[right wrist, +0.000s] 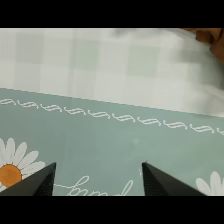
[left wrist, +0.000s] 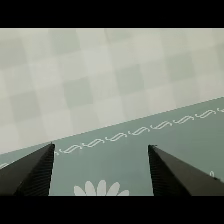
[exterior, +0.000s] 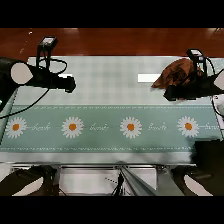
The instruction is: Fold the shirts.
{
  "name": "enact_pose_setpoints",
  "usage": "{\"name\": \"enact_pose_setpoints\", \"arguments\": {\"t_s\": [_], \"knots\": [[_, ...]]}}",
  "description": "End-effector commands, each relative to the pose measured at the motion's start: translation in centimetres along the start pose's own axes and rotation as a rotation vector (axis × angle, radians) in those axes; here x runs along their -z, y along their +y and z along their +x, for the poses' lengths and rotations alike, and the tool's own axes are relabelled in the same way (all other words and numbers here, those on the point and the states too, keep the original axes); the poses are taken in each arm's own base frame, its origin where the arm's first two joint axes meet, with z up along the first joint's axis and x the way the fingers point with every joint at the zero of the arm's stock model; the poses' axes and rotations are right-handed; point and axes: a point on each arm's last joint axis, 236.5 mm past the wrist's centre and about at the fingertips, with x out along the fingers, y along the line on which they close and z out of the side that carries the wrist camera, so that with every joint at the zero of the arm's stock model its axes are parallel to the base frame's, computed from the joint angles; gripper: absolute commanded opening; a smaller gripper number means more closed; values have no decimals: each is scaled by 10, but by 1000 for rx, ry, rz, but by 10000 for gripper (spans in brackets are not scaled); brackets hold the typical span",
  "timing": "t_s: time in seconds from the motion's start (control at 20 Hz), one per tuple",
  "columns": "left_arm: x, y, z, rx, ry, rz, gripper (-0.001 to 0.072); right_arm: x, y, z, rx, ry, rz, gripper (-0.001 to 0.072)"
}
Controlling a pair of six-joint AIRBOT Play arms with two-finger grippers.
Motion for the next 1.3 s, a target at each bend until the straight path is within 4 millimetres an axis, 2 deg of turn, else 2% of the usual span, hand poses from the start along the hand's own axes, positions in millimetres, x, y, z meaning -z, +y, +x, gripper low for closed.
{"name": "enact_pose_setpoints", "arguments": {"t_s": [0.0,0.65,0.75,0.85,1.0,1.05,1.15,1.25], "knots": [[0,0,0,0,1,0,716,0,0,0,0,0,-1,603],[0,0,0,0,1,0,716,0,0,0,0,0,0,603],[0,0,0,0,1,0,716,-6,0,0,-1,-22,0,601],[0,0,0,0,-2,0,717,-30,1,0,-4,-125,20,601],[-12,0,3,2,-47,0,716,-38,4,-1,-21,-158,33,601],[-15,0,4,2,-60,0,716,-49,0,-2,-3,-204,4,598],[-21,0,8,1,-81,-1,716,-93,-30,-15,138,-388,-67,598],[-21,0,11,2,-77,-1,716,-136,-78,-36,301,-584,-15,597]]}}
